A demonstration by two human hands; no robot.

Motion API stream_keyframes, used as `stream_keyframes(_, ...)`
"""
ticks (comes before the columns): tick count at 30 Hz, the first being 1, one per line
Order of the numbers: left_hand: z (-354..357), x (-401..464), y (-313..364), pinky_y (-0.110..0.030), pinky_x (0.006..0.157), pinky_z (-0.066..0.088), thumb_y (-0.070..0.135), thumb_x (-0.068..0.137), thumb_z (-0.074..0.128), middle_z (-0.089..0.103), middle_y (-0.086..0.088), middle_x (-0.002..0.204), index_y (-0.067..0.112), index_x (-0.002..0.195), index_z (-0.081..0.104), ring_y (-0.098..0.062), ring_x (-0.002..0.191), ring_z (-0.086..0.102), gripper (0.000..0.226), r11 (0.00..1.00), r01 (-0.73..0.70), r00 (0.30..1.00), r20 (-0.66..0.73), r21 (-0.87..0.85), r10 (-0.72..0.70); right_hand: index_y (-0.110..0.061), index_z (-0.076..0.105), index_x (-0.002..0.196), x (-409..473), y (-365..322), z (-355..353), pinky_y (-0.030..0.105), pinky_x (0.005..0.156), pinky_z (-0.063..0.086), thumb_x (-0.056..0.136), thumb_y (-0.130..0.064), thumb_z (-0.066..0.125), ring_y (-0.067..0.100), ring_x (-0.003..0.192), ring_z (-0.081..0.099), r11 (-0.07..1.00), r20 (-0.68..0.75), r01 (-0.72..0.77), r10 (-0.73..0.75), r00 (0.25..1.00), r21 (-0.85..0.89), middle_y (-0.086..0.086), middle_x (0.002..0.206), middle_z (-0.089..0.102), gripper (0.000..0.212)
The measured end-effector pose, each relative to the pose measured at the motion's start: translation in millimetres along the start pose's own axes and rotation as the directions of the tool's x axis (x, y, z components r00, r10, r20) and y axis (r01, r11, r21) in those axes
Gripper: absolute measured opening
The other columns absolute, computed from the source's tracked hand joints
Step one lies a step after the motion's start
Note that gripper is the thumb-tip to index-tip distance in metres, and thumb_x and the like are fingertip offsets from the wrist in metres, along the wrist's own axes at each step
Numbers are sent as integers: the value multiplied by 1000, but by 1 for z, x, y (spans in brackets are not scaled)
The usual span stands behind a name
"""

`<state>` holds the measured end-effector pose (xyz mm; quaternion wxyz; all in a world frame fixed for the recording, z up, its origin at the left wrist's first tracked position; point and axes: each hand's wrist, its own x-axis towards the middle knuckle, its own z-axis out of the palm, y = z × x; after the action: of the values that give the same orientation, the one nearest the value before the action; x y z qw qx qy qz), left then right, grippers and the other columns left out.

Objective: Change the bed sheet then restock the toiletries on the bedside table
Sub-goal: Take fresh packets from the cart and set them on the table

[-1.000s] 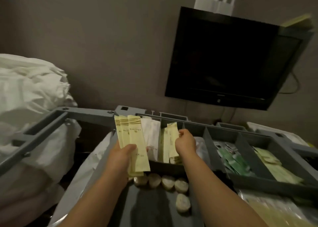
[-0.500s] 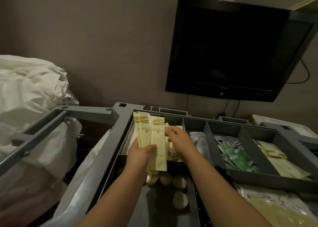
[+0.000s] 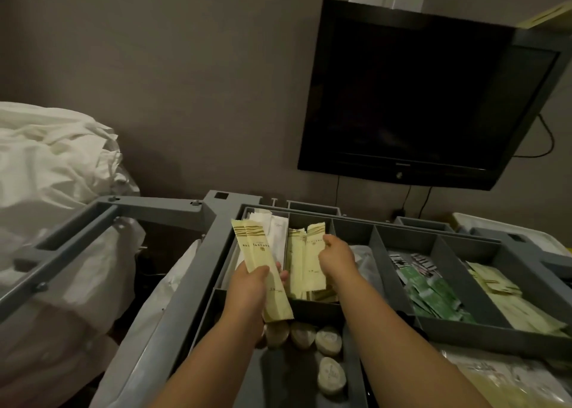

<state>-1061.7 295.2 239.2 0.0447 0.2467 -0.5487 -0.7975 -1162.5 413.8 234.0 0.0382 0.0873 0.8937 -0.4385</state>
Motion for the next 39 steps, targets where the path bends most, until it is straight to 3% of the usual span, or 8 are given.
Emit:
stream_keyframes(6, -5, 1, 2, -41, 82, 44, 8, 97, 46, 63, -1, 100, 16, 129, 51, -17, 87, 59, 33, 997, -56, 998, -3, 62, 56, -24, 8, 151, -5, -4, 16, 36, 95, 43, 88, -6, 55, 28, 124, 43, 892, 108, -30, 89, 990, -452, 11, 144, 32, 81)
stream_keyframes(9, -1, -2, 2, -44, 85, 44, 8, 96, 49, 61, -3, 111, 20, 126, 51, -23, 100, 57, 33, 994, -58, 998, 10, 92, 57, -19, 31, 143, -7, 0, 14, 36, 89, 45, 87, -12, 56, 28, 116, 48, 869, 97, 24, 28, 995, -494, 12, 136, 42, 62)
stream_keyframes(12, 6, -3, 0, -46, 92, 45, 7, 93, 53, 60, -4, 120, 24, 115, 54, -27, 110, 55, 27, 991, -76, 997, 10, 110, 75, -14, 51, 130, -17, 2, 4, 31, 92, 43, 96, -25, 48, 23, 117, 50, 917, -8, 256, -271, 962, -306, 7, 132, 52, 37)
stream_keyframes(16, 20, 0, -6, -48, 87, 52, 13, 94, 53, 63, -7, 115, 21, 122, 56, -27, 102, 60, 28, 986, -82, 997, 29, 146, 78, -31, 27, 146, -48, -16, -4, 31, 100, 42, 94, -26, 54, 18, 127, 44, 913, 229, 397, -407, 884, 90, 0, 144, 40, 59)
stream_keyframes(24, 37, -2, -5, -45, 81, 54, 8, 98, 38, 63, -6, 100, 22, 110, 56, -26, 93, 62, 26, 978, -28, 989, 149, 206, -3, -12, 37, 143, -28, -16, -8, 25, 87, 42, 95, -9, 46, 25, 124, 46, 973, 66, 206, -200, 978, -107, 8, 142, 44, 50)
stream_keyframes(32, 15, 8, -2, -30, 72, 52, 0, 95, 40, 66, -9, 103, 12, 117, 52, -21, 94, 64, 27, 993, -43, 999, 21, 114, 41, -8, 40, 134, 5, -5, -2, 29, 79, 46, 90, -5, 53, 23, 104, 54, 880, 38, 87, -78, 996, -466, 11, 125, 50, 47)
stream_keyframes(35, 12, 9, 2, -32, 70, 45, 7, 96, 44, 64, -5, 104, 17, 113, 51, -20, 94, 59, 21, 981, -74, 997, 18, 182, 72, -8, 46, 132, -2, 7, 2, 33, 97, 43, 90, -9, 54, 25, 119, 45, 775, 63, 152, -144, 988, -613, 11, 134, 42, 43)
stream_keyframes(39, 27, 14, 0, -35, 71, 48, 11, 96, 46, 58, 0, 101, 15, 112, 57, -19, 90, 54, 20, 956, -81, 996, 60, 282, 67, -17, 58, 119, -19, 9, -2, 24, 80, 49, 98, -22, 43, 19, 99, 56, 963, -10, 254, -256, 967, -91, 2, 111, 59, 26)
